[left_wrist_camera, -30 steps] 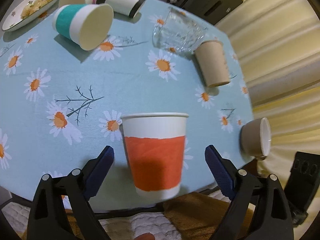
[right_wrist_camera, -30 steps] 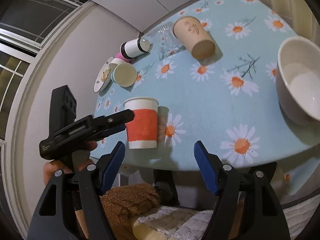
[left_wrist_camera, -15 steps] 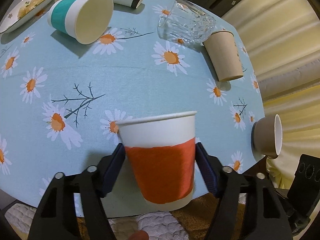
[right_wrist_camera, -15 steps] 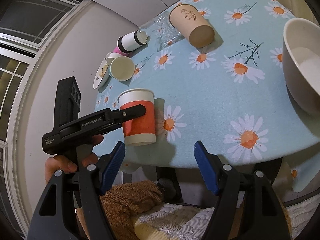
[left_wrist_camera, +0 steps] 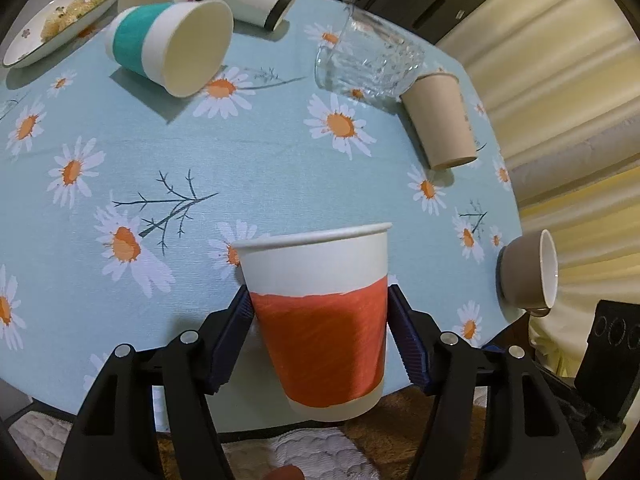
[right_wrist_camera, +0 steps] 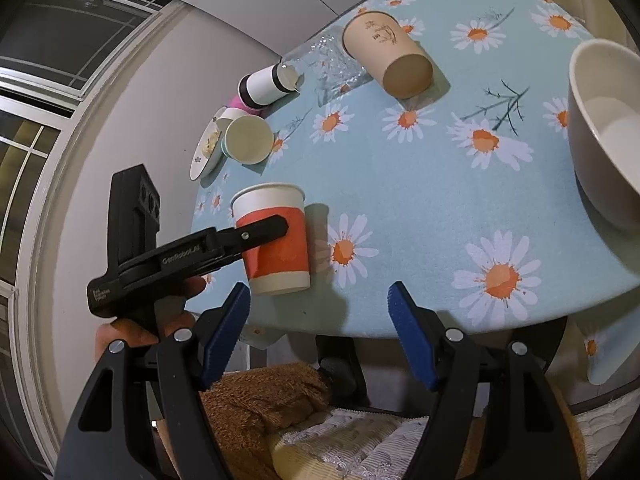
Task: Flip cup upright
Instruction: 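Grasp the orange cup with the left gripper while the right gripper releases it, then rotate the held orange cup upright and lower it onto the table with the left gripper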
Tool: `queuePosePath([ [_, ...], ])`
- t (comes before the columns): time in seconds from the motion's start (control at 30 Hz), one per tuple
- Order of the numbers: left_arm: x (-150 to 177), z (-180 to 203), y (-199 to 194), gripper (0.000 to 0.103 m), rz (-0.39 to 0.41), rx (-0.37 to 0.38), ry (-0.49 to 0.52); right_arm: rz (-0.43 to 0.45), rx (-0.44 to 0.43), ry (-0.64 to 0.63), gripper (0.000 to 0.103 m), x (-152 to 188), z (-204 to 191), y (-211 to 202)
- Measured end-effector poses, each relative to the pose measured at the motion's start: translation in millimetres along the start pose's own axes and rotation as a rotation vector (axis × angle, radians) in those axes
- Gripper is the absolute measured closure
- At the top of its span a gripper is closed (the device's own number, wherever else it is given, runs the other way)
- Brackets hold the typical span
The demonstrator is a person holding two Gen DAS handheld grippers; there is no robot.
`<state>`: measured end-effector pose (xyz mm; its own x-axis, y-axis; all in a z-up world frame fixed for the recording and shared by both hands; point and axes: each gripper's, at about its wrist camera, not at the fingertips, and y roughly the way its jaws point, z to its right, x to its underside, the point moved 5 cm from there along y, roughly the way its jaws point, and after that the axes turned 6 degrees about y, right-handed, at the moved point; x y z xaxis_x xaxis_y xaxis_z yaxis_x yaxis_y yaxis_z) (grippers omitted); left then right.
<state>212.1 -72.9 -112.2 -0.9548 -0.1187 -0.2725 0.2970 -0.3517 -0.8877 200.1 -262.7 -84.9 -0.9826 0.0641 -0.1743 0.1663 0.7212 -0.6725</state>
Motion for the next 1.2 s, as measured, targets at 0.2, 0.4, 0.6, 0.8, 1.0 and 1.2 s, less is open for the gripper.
queuePosePath([
  [0.2,1,7,-25,0.039,0.089,-0.018,0.058,0.012,-0.010,-0.025,0.032,-2,-12,0],
  [0.4,2,16,-56,0.039,0.241,-0.127,0.164,0.015,-0.022,-0.043,0.032,-2,-21,3],
  [0.6,13,27,-80,0.039,0.430,-0.259,0.263,0.028,-0.033,-0.043,0.032,-4,-24,3],
  [0.8,26,27,-89,0.039,0.569,-0.348,0.277,0.053,-0.051,-0.026,0.027,-4,-22,1],
  [1.0,36,23,-93,0.039,0.693,-0.355,0.257,0.062,-0.052,-0.022,0.027,-4,-19,4],
  [1.2,47,27,-92,0.038,0.804,-0.405,0.277,0.058,-0.063,-0.011,0.027,-2,-15,5],
])
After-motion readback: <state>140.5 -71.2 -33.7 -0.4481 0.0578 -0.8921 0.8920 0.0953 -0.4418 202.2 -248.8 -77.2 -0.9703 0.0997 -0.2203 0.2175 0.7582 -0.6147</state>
